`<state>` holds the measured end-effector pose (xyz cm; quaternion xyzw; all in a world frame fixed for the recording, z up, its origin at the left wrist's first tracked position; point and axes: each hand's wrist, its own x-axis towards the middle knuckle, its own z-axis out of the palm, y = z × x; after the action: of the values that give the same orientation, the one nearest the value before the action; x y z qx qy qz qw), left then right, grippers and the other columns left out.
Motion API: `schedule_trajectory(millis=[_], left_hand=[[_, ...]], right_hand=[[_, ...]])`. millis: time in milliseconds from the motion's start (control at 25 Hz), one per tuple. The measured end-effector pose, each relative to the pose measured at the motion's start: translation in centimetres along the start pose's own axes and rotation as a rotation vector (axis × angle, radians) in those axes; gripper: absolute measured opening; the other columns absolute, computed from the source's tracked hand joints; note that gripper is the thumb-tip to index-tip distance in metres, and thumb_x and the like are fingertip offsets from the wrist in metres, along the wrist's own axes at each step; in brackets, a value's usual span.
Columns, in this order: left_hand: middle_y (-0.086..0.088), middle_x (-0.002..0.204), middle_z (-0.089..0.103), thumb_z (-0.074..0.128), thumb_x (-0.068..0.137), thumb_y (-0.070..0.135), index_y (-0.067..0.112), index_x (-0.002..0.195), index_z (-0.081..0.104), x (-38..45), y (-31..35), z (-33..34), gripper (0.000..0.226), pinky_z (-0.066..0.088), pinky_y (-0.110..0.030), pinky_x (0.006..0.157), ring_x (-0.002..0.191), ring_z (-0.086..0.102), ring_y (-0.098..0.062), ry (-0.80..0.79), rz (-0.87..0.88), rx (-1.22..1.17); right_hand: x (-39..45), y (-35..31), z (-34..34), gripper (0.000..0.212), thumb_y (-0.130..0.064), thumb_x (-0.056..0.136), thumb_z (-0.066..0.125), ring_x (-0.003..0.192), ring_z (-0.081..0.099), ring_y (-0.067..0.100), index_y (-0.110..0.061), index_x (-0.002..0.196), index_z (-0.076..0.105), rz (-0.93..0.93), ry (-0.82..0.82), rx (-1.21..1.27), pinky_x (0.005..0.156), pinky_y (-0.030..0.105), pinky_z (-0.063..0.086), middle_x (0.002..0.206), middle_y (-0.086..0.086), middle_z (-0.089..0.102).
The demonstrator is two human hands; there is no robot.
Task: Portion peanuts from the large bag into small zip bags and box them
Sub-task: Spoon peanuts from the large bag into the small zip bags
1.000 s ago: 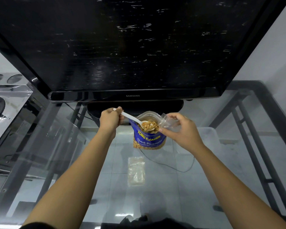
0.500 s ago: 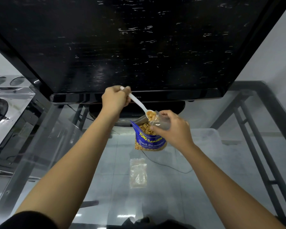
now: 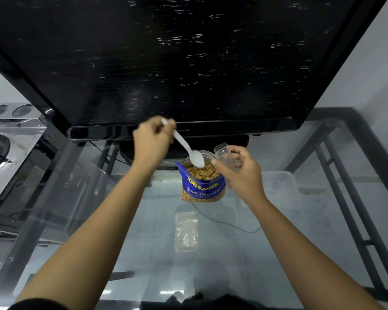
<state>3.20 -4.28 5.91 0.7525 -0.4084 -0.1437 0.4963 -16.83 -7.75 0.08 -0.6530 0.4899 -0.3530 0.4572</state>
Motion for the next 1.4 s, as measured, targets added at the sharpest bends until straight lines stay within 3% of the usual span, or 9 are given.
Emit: schedule_trajectory(millis=[80, 160, 320, 560, 720, 840, 1000, 1120, 1400], left_hand=[[-0.006, 0.066, 0.066, 0.057, 0.091, 0.024, 0.016, 0.079, 0.067, -2.2, -1.6, 1.6, 0.017, 0.045, -0.016, 0.056, 0.061, 0.06, -0.018, -0.238, 0.098, 0.181], [-0.004, 0.069, 0.068, 0.055, 0.092, 0.024, 0.013, 0.085, 0.068, -3.5, -3.1, 2.8, 0.018, 0.05, -0.017, 0.063, 0.065, 0.064, -0.015, -0.338, 0.065, 0.201], [-0.001, 0.059, 0.063, 0.056, 0.092, 0.022, 0.01, 0.073, 0.066, -3.1, -5.0, 3.8, 0.024, 0.055, -0.034, 0.076, 0.06, 0.06, -0.011, -0.248, -0.265, 0.018], [-0.003, 0.063, 0.058, 0.052, 0.094, 0.021, 0.013, 0.076, 0.064, -2.1, -6.1, 3.3, 0.023, 0.049, -0.023, 0.064, 0.06, 0.054, -0.01, -0.295, -0.396, -0.215], [-0.004, 0.06, 0.055, 0.052, 0.094, 0.019, 0.009, 0.075, 0.063, -1.7, -6.4, 3.6, 0.024, 0.046, -0.018, 0.054, 0.054, 0.05, -0.01, -0.219, -0.542, -0.339], [-0.004, 0.059, 0.053, 0.051, 0.094, 0.017, 0.007, 0.075, 0.061, -1.3, -6.6, 3.2, 0.023, 0.045, -0.018, 0.05, 0.052, 0.048, -0.011, -0.131, -0.622, -0.398], [-0.003, 0.056, 0.048, 0.05, 0.094, 0.016, 0.009, 0.072, 0.058, -0.5, -6.4, 2.5, 0.025, 0.04, -0.02, 0.049, 0.05, 0.042, -0.012, -0.061, -0.631, -0.443], [-0.001, 0.057, 0.047, 0.05, 0.094, 0.014, 0.011, 0.073, 0.058, 0.3, -5.6, 1.5, 0.022, 0.04, -0.017, 0.047, 0.05, 0.043, -0.009, -0.013, -0.615, -0.498], [0.0, 0.06, 0.051, 0.052, 0.093, 0.018, 0.014, 0.074, 0.061, 1.6, -1.5, 0.3, 0.021, 0.043, -0.016, 0.049, 0.052, 0.048, -0.007, -0.048, -0.465, -0.45]], right_hand=[[-0.1, 0.6, -0.5, 0.05, -0.04, 0.072, 0.074, 0.089, 0.058, 0.004, -0.023, 0.114, 0.053, 0.053, -0.03, -0.003, 0.068, 0.025, 0.053, 0.103, -0.009, 0.061], [-0.3, 1.0, -0.7, 0.046, -0.04, 0.073, 0.073, 0.093, 0.06, 0.008, -0.025, 0.112, 0.052, 0.109, -0.093, 0.006, 0.067, 0.027, 0.056, 0.103, -0.008, 0.062], [-0.6, 1.1, -0.9, 0.048, -0.037, 0.075, 0.073, 0.09, 0.062, 0.006, -0.022, 0.114, 0.051, 0.137, -0.162, 0.049, 0.054, 0.01, 0.05, 0.095, -0.014, 0.062], [-0.3, 1.3, -1.2, 0.047, -0.036, 0.076, 0.073, 0.098, 0.062, 0.012, -0.022, 0.115, 0.051, 0.162, -0.222, 0.054, 0.06, 0.022, 0.055, 0.105, -0.007, 0.063], [-0.5, 1.0, -1.2, 0.047, -0.036, 0.076, 0.072, 0.093, 0.059, 0.007, -0.022, 0.115, 0.051, 0.146, -0.26, 0.023, 0.057, 0.018, 0.05, 0.106, -0.01, 0.059], [-0.4, 0.9, -1.3, 0.049, -0.038, 0.073, 0.074, 0.091, 0.055, 0.005, -0.023, 0.115, 0.053, 0.076, -0.183, -0.072, 0.06, 0.018, 0.048, 0.1, -0.015, 0.055], [0.2, 0.9, -1.8, 0.051, -0.045, 0.068, 0.075, 0.089, 0.059, 0.015, -0.023, 0.109, 0.057, -0.144, -0.102, -0.406, 0.072, 0.033, 0.05, 0.102, -0.005, 0.062], [0.6, 0.6, -1.6, 0.05, -0.048, 0.069, 0.072, 0.088, 0.06, 0.018, -0.022, 0.109, 0.057, -0.248, -0.097, -0.587, 0.074, 0.032, 0.046, 0.103, -0.003, 0.064], [0.8, -0.1, 0.3, 0.05, -0.05, 0.068, 0.072, 0.09, 0.061, 0.016, -0.026, 0.108, 0.054, -0.245, -0.077, -0.491, 0.075, 0.038, 0.051, 0.102, -0.007, 0.065]])
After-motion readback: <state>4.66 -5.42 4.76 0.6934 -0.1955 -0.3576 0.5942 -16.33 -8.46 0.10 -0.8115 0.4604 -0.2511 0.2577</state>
